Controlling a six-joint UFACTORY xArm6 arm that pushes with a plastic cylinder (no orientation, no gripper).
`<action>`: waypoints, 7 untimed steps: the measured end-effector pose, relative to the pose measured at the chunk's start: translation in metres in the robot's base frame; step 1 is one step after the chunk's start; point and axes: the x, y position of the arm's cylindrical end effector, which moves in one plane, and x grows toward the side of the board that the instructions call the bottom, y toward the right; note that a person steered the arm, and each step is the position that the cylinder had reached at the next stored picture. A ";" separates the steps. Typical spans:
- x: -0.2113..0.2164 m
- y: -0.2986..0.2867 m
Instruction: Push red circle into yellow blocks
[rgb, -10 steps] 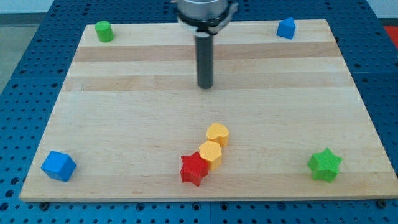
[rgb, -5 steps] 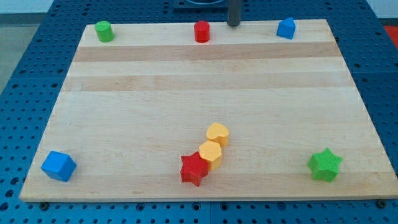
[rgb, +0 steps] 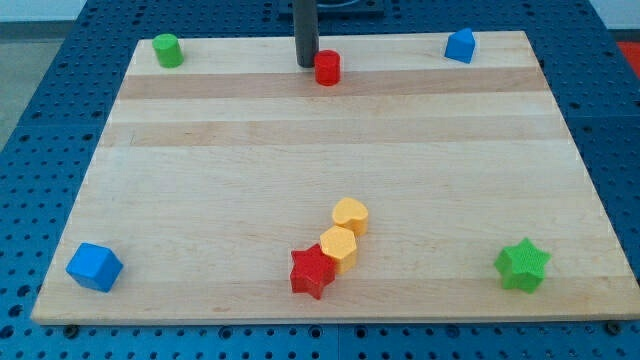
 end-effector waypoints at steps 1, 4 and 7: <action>0.028 0.000; -0.012 0.026; 0.057 0.026</action>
